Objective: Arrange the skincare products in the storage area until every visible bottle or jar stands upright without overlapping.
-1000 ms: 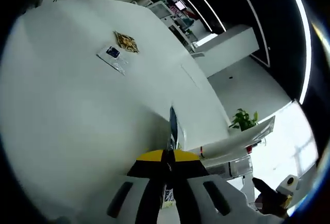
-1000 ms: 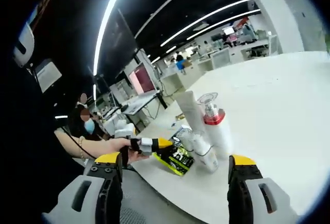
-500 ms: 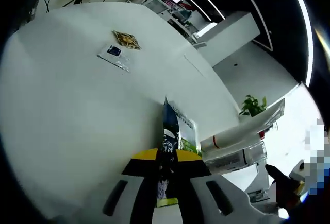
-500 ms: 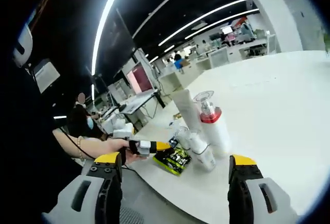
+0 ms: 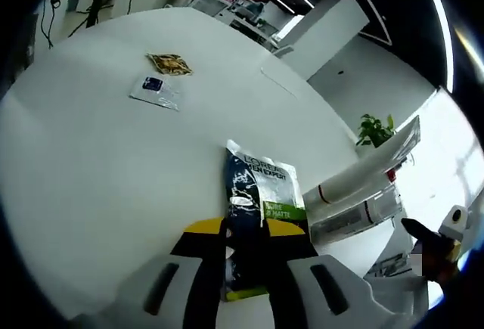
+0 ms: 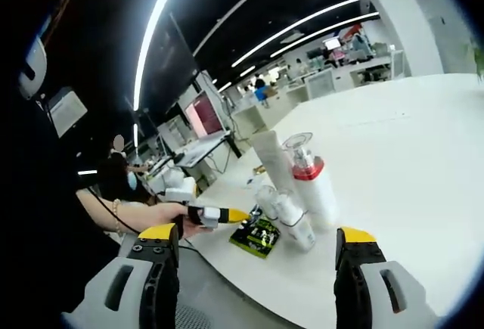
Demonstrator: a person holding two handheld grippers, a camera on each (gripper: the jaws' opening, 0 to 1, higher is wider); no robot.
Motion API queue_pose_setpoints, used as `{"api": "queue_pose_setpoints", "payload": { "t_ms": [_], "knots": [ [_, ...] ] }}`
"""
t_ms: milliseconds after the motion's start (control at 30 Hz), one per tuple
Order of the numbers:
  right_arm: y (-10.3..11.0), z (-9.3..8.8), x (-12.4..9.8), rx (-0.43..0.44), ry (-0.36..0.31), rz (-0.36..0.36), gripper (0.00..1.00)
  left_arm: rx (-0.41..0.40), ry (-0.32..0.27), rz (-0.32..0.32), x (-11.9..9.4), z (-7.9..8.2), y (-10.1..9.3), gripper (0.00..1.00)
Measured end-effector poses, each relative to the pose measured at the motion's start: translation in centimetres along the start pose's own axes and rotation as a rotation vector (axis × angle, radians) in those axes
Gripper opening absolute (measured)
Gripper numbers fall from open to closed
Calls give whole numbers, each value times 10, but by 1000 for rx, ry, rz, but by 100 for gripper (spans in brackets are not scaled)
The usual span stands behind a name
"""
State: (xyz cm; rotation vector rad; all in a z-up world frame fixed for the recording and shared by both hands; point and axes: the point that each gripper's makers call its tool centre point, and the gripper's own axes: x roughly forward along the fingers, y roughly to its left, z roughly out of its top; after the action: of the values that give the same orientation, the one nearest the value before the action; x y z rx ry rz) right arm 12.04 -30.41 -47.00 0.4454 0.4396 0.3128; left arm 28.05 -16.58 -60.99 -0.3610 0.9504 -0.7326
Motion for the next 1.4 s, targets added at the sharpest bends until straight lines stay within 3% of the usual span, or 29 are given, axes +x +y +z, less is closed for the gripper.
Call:
{"api": "queue_pose_setpoints", "payload": {
  "t_ms": [267,400,733,900,1133,1400],
  "knots": [
    [1,0,0,-10,6,-3,87,93,13,-10,-8,6,-2,17],
    [0,-1,-1,-21,15,-11,87,105,32,-24,-14,9,5,24],
    [-5,2,-5,-20,8,-27,87,295,54,-42,-37,16,-5,34],
    [-8,2,-7,-27,9,-34,87,315,59,-77,-48,14,-17,35],
    [-11,3,-12,-33,8,-48,87,369,63,-117,-63,15,-31,45],
    [-18,5,-17,-39,7,-69,87,414,72,-137,-76,18,-30,57]
  ]
}}
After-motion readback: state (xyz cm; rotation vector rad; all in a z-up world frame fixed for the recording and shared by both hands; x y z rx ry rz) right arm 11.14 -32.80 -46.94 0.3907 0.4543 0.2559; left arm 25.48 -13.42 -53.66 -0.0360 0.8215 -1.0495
